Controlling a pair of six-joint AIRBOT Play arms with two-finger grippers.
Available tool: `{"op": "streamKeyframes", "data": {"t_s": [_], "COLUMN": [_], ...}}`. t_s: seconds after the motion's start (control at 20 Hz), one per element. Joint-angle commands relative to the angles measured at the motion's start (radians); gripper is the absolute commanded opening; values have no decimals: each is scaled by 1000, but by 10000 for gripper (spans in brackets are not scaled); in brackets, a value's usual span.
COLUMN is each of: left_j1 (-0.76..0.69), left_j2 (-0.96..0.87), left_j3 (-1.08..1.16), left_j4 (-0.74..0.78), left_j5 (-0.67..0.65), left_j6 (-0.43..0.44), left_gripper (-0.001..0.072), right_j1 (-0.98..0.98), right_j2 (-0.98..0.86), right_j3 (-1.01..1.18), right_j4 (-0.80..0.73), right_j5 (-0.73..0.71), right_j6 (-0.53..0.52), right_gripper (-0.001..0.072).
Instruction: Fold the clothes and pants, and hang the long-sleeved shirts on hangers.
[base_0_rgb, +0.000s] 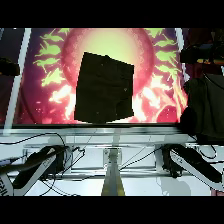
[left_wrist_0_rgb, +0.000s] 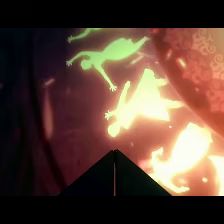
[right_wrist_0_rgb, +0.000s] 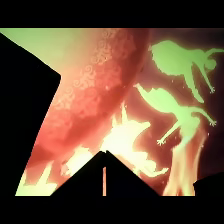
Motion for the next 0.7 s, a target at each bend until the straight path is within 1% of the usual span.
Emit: {"op": "streamKeyframes", "data": {"t_s": [0.0, 0.5, 0.55, 0.65], "left_j1": [1, 1, 1, 1], "left_j2": [1, 1, 1, 1], "left_j3": [1, 1, 1, 1], "left_j4": [0, 0, 0, 0], "left_j5": [0, 0, 0, 0], "left_j6": [0, 1, 0, 0], "left_gripper": [28, 28, 28, 28], "right_j1": [1, 1, 1, 1], "right_j2": [0, 0, 0, -3], "right_j3": [1, 1, 1, 1], "right_j4": [0, 0, 1, -2], "right_j5": [0, 0, -19, -116], "right_j6": [0, 0, 0, 0], "right_gripper": [47, 47, 47, 47]}}
